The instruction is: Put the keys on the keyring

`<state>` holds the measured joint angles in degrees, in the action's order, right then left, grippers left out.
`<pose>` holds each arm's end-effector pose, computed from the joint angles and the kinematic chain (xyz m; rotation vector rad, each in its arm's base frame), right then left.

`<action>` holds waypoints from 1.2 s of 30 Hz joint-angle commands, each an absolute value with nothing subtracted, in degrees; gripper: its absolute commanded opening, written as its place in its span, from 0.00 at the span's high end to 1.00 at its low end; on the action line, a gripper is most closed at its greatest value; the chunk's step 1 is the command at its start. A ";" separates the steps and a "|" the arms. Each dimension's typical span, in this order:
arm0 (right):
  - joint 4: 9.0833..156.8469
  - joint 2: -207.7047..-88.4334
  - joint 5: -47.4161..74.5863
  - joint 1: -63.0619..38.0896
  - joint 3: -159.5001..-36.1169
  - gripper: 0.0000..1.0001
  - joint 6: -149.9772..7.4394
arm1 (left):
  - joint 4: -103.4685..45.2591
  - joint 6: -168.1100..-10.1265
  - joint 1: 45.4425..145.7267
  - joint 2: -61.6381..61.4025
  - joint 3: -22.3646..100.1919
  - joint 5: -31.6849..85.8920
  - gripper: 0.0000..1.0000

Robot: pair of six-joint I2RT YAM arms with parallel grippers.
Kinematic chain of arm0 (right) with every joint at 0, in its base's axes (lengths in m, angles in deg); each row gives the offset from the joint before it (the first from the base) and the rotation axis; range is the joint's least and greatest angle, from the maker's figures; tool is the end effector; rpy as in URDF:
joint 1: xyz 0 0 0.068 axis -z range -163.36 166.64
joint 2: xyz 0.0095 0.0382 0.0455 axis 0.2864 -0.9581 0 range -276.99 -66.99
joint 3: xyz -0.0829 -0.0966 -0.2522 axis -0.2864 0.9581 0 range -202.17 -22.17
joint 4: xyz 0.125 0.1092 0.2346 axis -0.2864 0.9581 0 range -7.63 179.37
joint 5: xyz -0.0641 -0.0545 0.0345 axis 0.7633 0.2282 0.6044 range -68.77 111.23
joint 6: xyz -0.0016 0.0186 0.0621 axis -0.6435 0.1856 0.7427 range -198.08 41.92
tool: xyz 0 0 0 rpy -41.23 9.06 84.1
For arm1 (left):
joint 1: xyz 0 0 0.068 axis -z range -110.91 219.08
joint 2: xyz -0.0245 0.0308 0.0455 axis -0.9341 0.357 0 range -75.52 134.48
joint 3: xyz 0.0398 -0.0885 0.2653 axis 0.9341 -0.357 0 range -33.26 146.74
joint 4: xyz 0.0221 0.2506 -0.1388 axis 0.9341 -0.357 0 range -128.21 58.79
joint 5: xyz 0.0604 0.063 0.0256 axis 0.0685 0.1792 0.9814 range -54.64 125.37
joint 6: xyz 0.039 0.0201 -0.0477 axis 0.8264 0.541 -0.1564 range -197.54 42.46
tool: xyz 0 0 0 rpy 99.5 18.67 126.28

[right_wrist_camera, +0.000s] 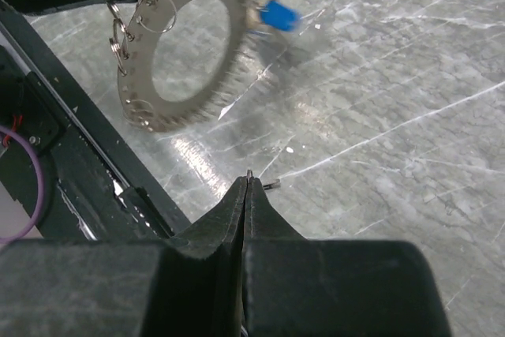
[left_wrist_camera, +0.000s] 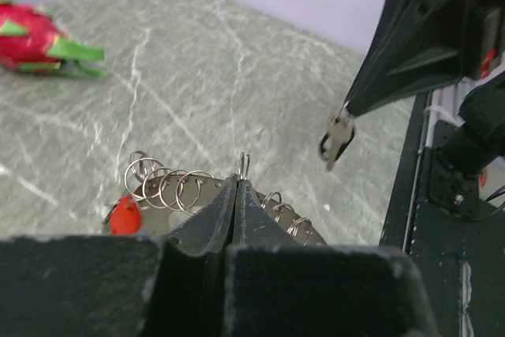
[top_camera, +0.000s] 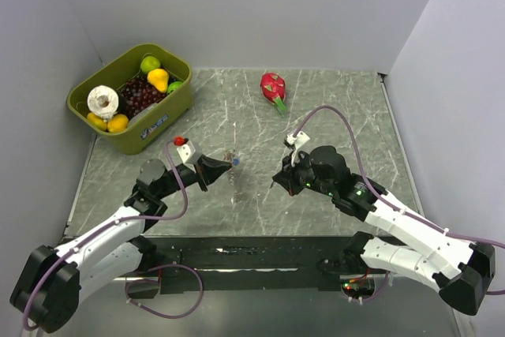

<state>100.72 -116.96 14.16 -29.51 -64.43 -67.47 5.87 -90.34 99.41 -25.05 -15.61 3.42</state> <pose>0.1573 0.1727 0.2915 -0.7189 1.9780 0.7381 0.1796 -0.1361 0.2363 0.6970 1.4355 -1.0095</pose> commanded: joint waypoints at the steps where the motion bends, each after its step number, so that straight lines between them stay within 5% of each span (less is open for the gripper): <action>1: 97.65 -117.08 14.63 -29.50 -65.76 1.00 -67.80 | 9.16 -89.94 99.58 -23.50 -5.69 -2.59 0.99; 6: 100.12 -119.37 16.21 -29.33 -69.90 1.00 -71.14 | -2.29 -82.20 99.67 -19.54 3.30 -8.04 0.99; 11: 98.37 -119.98 14.46 -27.92 -69.46 1.00 -71.76 | 11.66 -86.32 99.67 -19.10 -1.96 -8.14 0.99; 36: 87.38 -130.36 -4.00 -20.80 -71.30 1.00 -76.24 | 0.96 -78.86 100.11 -18.75 -1.00 -10.08 0.99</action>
<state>91.67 -129.73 -0.66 -21.07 -66.86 -74.73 -0.23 -80.00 99.67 -18.40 -2.82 -9.85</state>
